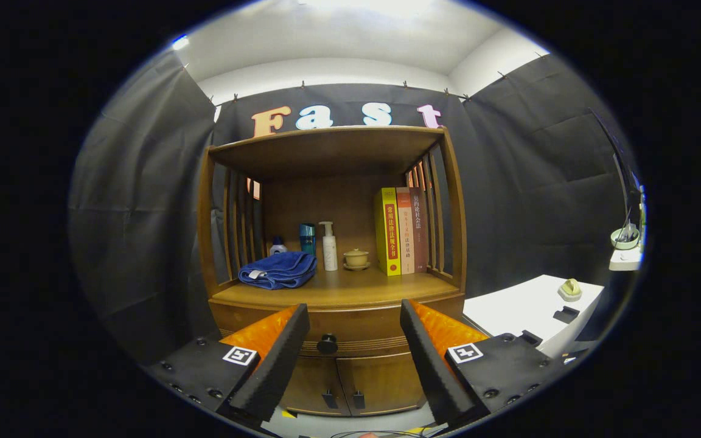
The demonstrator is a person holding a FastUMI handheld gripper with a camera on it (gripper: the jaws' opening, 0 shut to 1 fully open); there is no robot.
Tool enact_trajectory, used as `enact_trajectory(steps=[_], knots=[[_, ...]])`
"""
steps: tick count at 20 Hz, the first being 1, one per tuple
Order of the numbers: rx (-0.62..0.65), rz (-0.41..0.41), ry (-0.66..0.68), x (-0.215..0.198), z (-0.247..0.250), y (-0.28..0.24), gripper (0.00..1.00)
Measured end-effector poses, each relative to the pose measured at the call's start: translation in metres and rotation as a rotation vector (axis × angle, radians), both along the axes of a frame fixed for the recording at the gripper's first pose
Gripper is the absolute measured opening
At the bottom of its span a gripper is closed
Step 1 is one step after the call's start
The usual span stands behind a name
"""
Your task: Pull open the drawer, take out the items inside it, and place them on the countertop above the cabinet.
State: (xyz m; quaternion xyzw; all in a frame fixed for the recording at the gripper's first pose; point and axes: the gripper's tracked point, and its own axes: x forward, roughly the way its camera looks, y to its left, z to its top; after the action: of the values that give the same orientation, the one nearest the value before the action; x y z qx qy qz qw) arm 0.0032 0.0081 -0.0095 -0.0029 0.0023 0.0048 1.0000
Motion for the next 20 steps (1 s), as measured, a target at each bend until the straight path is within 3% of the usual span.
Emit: enact_trajectory(steps=[5,10,20], knots=[[0.008,0.028,-0.041,0.018,-0.013,0.012,0.99],[-0.062,0.025,-0.046,0.066,-0.056,0.028,0.99],[-0.146,0.053,0.069,0.145,-0.151,0.056,0.99]])
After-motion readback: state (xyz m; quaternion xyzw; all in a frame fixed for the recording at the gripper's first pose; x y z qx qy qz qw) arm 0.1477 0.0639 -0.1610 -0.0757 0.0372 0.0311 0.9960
